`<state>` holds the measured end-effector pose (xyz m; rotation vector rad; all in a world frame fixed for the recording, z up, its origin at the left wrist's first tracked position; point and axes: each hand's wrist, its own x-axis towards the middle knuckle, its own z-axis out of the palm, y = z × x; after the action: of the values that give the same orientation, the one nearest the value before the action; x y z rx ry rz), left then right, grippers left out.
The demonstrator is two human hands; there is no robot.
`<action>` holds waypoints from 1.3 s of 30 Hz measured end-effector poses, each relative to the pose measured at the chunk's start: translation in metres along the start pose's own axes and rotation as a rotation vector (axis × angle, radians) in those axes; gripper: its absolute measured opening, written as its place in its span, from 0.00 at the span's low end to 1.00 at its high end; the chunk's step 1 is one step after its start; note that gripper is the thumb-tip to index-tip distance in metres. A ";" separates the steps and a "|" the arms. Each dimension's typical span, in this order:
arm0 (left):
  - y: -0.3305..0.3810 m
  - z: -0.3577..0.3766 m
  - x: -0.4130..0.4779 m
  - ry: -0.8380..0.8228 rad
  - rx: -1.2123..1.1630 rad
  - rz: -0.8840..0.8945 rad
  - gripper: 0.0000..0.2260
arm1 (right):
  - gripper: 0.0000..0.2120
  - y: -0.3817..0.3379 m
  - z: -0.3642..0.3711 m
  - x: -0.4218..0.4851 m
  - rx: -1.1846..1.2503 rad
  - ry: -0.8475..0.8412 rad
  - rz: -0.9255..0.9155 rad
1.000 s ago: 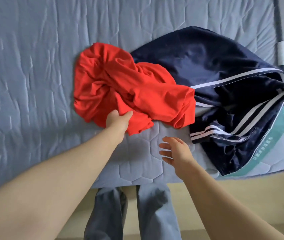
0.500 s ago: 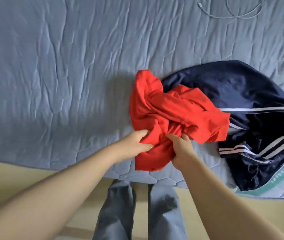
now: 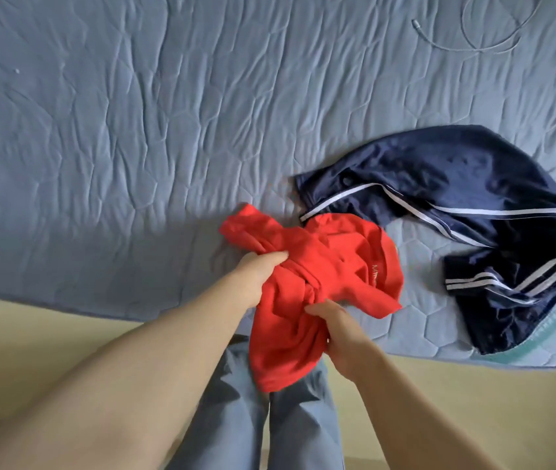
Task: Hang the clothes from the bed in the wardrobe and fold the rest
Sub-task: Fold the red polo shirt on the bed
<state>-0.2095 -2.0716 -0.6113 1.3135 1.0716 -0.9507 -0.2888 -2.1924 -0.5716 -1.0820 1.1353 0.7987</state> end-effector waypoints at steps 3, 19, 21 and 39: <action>0.000 -0.012 -0.004 -0.137 0.039 0.153 0.09 | 0.04 0.001 -0.003 0.009 0.027 0.253 -0.157; 0.036 -0.028 -0.029 0.396 0.313 0.479 0.13 | 0.04 -0.039 0.012 0.016 -0.258 0.143 -0.414; 0.026 -0.016 -0.025 0.341 0.428 0.485 0.18 | 0.06 -0.038 0.011 0.023 -0.199 0.154 -0.348; 0.006 0.032 0.012 0.182 1.284 0.768 0.15 | 0.10 -0.047 -0.062 0.065 -0.188 0.273 -0.246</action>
<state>-0.1986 -2.1030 -0.6222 2.6094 -0.1447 -0.8925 -0.2471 -2.2679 -0.6261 -1.4920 1.1395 0.5825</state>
